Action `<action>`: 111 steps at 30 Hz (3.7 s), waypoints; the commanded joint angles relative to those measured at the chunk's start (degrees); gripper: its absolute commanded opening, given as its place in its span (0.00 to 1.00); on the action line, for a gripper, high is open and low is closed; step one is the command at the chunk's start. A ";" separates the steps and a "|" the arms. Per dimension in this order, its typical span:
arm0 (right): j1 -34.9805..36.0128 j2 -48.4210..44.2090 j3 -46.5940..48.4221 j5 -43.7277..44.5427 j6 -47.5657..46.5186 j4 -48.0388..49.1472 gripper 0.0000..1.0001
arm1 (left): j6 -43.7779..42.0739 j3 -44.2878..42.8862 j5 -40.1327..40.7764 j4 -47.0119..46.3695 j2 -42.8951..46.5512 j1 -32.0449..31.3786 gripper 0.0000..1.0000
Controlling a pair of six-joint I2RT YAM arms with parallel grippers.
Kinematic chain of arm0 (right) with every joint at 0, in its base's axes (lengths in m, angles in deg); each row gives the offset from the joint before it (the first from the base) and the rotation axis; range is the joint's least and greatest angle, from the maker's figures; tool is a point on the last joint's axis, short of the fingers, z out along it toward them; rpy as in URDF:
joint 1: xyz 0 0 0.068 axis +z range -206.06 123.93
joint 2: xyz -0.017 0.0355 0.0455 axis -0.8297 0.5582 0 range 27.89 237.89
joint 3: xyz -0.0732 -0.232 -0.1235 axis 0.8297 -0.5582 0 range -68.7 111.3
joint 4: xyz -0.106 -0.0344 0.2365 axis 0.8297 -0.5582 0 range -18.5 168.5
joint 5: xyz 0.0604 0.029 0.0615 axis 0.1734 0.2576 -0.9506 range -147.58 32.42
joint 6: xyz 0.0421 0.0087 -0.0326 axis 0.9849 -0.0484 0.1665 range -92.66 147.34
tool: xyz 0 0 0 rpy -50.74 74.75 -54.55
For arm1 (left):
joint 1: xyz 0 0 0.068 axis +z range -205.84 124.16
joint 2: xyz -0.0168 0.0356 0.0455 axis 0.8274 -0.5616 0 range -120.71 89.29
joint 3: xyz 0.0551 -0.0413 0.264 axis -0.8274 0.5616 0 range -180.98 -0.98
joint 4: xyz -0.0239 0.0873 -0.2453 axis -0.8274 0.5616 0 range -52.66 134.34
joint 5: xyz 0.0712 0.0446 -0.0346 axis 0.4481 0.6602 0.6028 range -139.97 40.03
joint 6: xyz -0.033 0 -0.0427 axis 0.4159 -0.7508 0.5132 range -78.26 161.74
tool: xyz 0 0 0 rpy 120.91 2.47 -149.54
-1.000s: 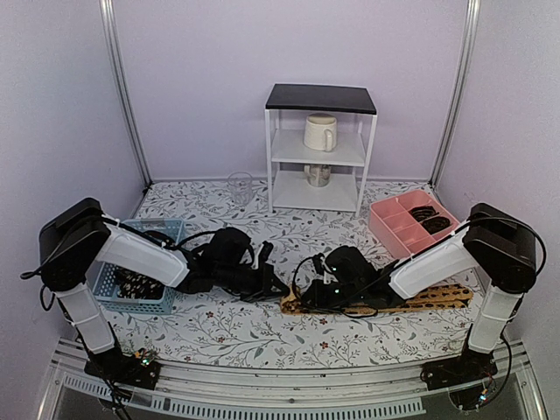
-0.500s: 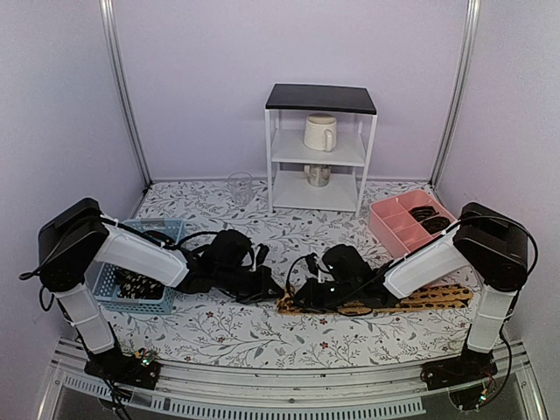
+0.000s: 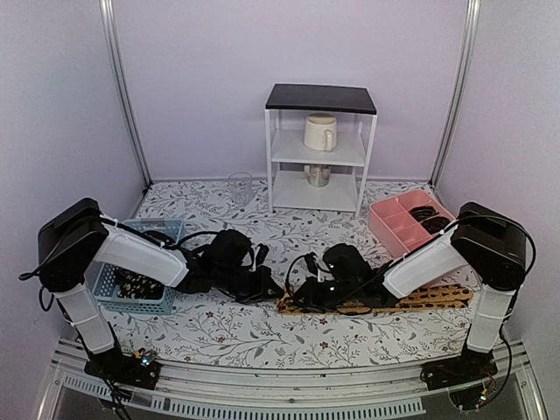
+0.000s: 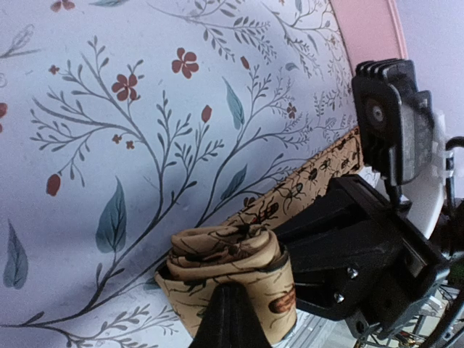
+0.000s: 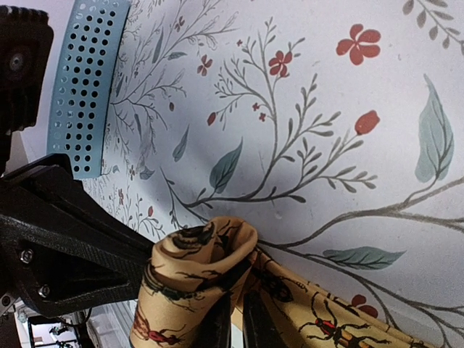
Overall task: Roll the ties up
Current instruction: Roll the tie at the center of the board.
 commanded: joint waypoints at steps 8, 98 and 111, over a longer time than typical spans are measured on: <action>-0.22 4.05 0.81 -4.69 2.36 6.48 0.08 | -1.27 -0.87 0.53 1.83 2.40 -0.41 0.00; -1.67 -3.63 -5.36 2.38 1.23 1.79 0.26 | -88.07 -9.26 0.88 26.46 2.81 -0.27 0.49; -1.67 -3.82 -6.16 2.98 1.28 2.94 0.23 | -92.50 -11.39 -2.14 19.48 -5.09 0.25 0.59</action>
